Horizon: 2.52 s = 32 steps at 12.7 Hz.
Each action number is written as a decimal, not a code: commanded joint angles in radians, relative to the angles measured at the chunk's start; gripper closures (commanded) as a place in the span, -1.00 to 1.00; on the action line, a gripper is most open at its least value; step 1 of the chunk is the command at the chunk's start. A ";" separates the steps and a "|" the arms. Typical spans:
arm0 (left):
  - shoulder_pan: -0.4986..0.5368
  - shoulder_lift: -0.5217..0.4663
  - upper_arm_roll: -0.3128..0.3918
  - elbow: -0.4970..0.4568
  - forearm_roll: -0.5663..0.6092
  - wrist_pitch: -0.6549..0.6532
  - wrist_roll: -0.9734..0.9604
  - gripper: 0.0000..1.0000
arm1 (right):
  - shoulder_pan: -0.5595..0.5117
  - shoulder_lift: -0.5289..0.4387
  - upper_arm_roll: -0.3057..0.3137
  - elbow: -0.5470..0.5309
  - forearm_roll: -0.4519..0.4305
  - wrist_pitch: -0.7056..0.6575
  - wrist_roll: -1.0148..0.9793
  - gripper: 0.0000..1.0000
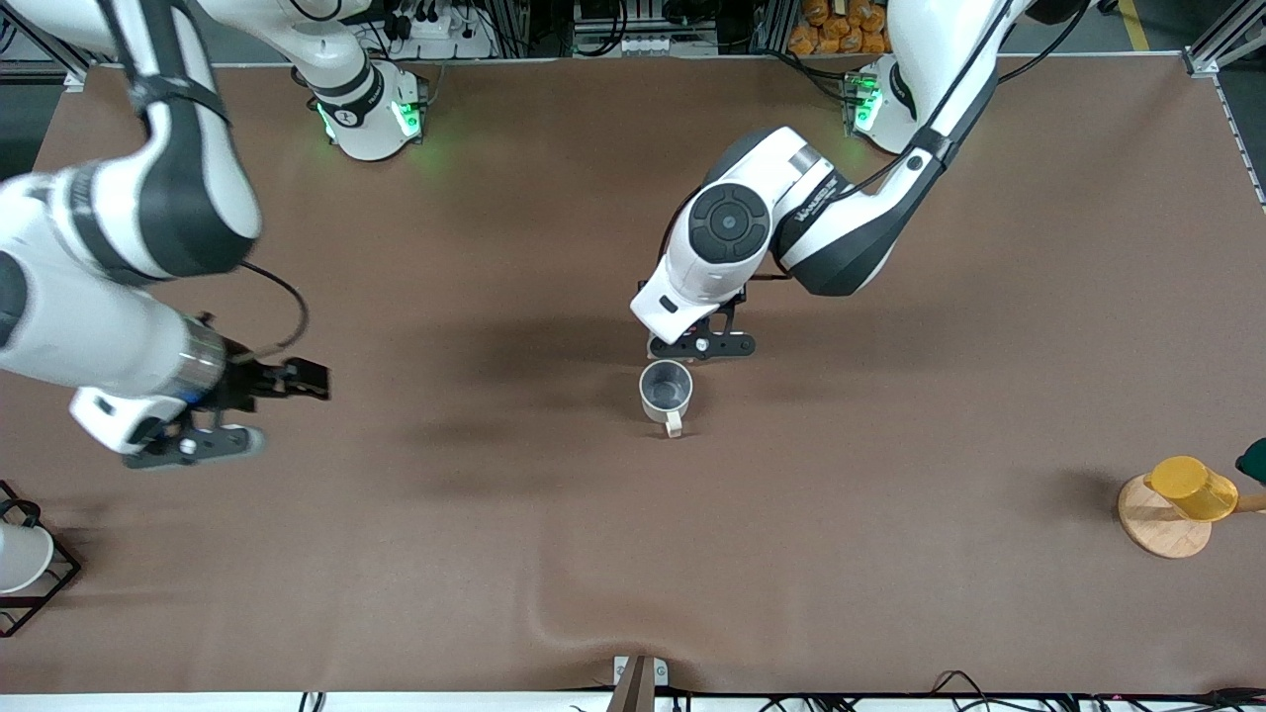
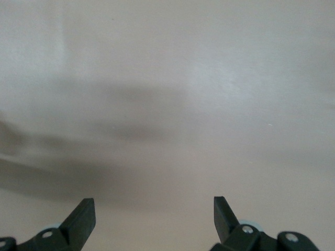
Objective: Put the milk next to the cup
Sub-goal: 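Lower the carton beside the mug with the left gripper while the right gripper retracts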
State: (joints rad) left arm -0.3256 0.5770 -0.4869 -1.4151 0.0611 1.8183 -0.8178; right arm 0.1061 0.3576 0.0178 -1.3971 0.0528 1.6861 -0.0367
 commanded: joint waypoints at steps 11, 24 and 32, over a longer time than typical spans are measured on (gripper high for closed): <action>-0.151 0.057 0.148 0.042 0.023 0.047 -0.044 0.13 | -0.065 -0.385 -0.087 -0.192 -0.031 -0.112 -0.066 -1.00; -0.155 0.058 0.149 0.045 0.020 0.042 -0.058 0.01 | -0.085 -0.387 -0.088 -0.145 -0.082 -0.195 0.118 -1.00; -0.158 0.052 0.149 0.045 0.023 0.026 -0.095 0.01 | -0.118 -0.382 -0.093 -0.149 -0.025 -0.195 0.075 -1.00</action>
State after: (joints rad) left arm -0.4705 0.6238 -0.3429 -1.3904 0.0612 1.8624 -0.8851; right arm 0.0106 -0.0195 -0.0850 -1.5490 0.0006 1.5020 0.0675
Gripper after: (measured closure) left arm 0.502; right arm 0.000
